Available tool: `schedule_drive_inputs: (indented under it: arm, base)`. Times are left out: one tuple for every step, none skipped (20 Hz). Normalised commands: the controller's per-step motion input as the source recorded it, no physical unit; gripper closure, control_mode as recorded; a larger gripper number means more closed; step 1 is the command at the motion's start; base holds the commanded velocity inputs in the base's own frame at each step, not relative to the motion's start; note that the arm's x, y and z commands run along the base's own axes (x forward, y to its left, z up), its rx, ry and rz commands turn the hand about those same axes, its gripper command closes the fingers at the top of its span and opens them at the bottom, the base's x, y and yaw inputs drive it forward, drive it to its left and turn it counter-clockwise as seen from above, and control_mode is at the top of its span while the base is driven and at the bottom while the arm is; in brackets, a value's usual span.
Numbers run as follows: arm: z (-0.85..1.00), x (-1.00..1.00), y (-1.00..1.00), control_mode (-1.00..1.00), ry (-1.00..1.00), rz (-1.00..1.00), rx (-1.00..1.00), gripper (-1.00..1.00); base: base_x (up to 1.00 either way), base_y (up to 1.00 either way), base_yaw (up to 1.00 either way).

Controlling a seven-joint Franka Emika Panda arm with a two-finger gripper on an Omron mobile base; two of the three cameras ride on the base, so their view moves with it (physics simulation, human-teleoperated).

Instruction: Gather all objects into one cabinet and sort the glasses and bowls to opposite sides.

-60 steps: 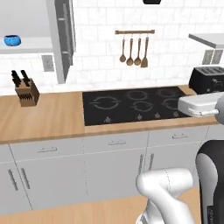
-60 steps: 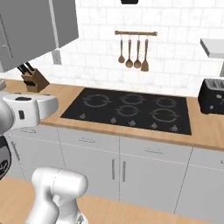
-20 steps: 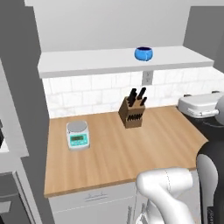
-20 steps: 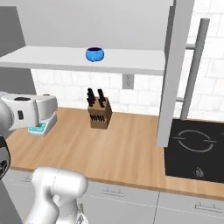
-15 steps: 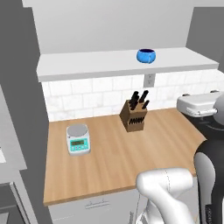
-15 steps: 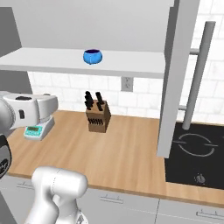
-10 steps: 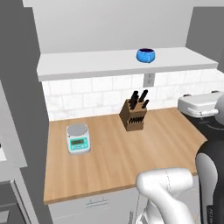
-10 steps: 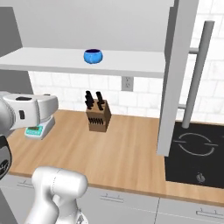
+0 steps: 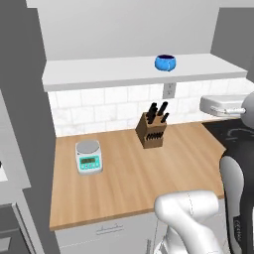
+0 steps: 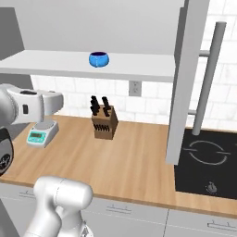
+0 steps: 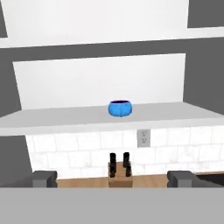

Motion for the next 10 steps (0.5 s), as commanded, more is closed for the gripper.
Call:
schedule_drive_inputs:
  arm:
    - [0.8, 0.1, 0.0, -1.0, 0.1, -0.1, 0.07, -1.0]
    - [0.71, 0.23, 0.0, -1.0, 0.13, -0.12, 0.04, -1.0]
    - [0.55, 0.24, 0.0, -1.0, 0.1, -0.12, 0.01, -1.0]
    - [0.24, 0.08, 0.01, -1.0, 0.0, -0.09, 0.0, -1.0]
    - [0.01, 0.0, 0.03, -1.0, -0.05, -0.02, 0.0, -1.0]
    - [0.0, 0.0, 0.06, -1.0, -0.09, 0.03, -0.02, -1.0]
    - [-0.13, 0.11, 0.07, -1.0, 0.0, 0.07, -0.03, -1.0]
    - [-0.24, 0.64, 0.0, -1.0, -0.06, 0.02, -0.03, -1.0]
    - [-0.32, 0.73, 0.0, -1.0, -0.12, 0.0, -0.01, -1.0]
    - [-0.31, 0.72, -0.01, -1.0, -0.22, 0.0, -0.01, -1.0]
  base:
    - [0.0, 0.0, 0.0]
    - [0.0, 0.0, 0.0]
    - [0.0, 0.0, 0.0]
    - [0.0, 0.0, 0.0]
    - [0.0, 0.0, 0.0]
    - [0.0, 0.0, 0.0]
    - [0.0, 0.0, 0.0]
    - [0.0, 0.0, 0.0]
    - [0.0, 0.0, 0.0]
    - [0.0, 0.0, 0.0]
